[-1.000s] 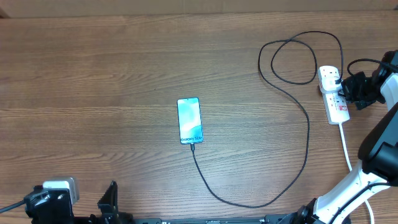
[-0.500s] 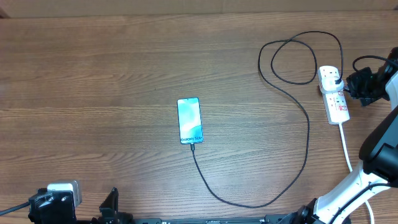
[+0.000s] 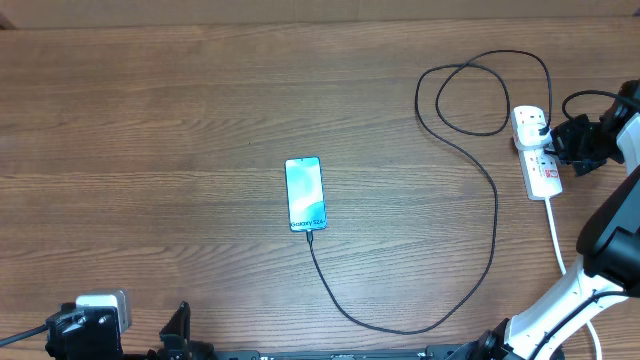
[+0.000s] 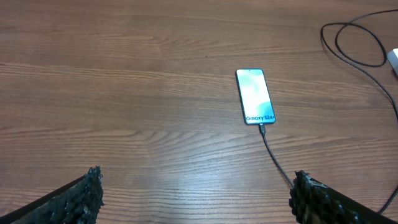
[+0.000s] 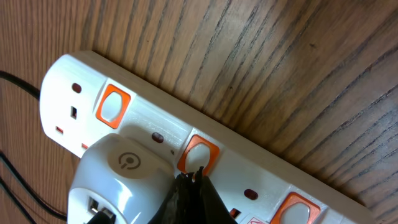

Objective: Plug charger to phone and switch on socket

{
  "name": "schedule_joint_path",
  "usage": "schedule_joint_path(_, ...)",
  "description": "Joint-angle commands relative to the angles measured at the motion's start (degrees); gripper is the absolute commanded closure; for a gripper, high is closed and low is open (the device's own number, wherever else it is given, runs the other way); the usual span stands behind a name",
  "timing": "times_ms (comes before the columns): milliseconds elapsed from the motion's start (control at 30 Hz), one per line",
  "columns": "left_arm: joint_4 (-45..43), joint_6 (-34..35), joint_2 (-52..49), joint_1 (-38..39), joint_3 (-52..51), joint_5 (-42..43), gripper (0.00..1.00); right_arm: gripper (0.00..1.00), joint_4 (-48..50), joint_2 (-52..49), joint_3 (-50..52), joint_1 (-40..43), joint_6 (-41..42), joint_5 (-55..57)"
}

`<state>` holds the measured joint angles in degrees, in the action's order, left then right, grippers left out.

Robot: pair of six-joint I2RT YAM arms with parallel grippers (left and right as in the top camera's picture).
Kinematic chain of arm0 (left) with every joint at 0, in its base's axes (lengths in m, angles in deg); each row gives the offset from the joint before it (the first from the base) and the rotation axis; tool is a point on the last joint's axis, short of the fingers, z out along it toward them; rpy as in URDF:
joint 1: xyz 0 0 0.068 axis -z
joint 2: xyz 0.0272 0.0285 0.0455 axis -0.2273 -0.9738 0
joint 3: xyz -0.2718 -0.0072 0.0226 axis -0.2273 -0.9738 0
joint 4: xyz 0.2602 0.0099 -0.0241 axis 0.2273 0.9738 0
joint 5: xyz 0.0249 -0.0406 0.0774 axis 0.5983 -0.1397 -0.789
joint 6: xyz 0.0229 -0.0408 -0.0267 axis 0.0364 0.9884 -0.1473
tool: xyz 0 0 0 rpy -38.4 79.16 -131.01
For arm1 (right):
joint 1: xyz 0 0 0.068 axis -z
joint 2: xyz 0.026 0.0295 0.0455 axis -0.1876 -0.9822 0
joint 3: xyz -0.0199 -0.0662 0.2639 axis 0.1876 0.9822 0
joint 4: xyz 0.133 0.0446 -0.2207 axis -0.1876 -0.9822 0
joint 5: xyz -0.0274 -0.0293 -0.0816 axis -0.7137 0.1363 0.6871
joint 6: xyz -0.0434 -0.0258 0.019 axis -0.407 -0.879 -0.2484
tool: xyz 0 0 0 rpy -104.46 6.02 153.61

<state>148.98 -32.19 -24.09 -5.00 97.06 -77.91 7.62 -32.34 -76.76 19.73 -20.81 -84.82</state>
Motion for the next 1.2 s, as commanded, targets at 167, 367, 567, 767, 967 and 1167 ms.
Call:
schedule_joint_path(167,0.09,0.33,0.61,0.07,0.11,-0.55,0.0,0.95,0.76,-0.44,-1.6,-0.24,-0.66,-0.31)
schedule_joint_path(367,0.09,0.33,0.63,0.07,0.11,-0.55,0.0,0.93,1.22,-2.67,-1.57,-0.35,-1.11,-0.85)
schedule_joint_path(567,0.09,0.33,0.68,0.07,0.11,-0.55,0.0,0.96,-0.26,-6.64,-1.57,-1.7,-4.22,-1.79)
schedule_joint_path(767,0.11,0.33,0.7,0.07,0.11,-0.55,0.0,0.96,-1.42,-6.93,-1.86,-1.9,-5.4,-0.33)
schedule_joint_path(967,0.09,0.33,0.7,0.07,0.09,-0.55,0.0,0.96,-4.52,-6.99,-3.23,-1.6,-9.14,-0.02)
schedule_joint_path(1167,0.09,0.33,0.7,0.07,0.11,-0.55,0.0,0.96,-11.15,-9.79,-8.48,-1.77,-11.43,3.21)
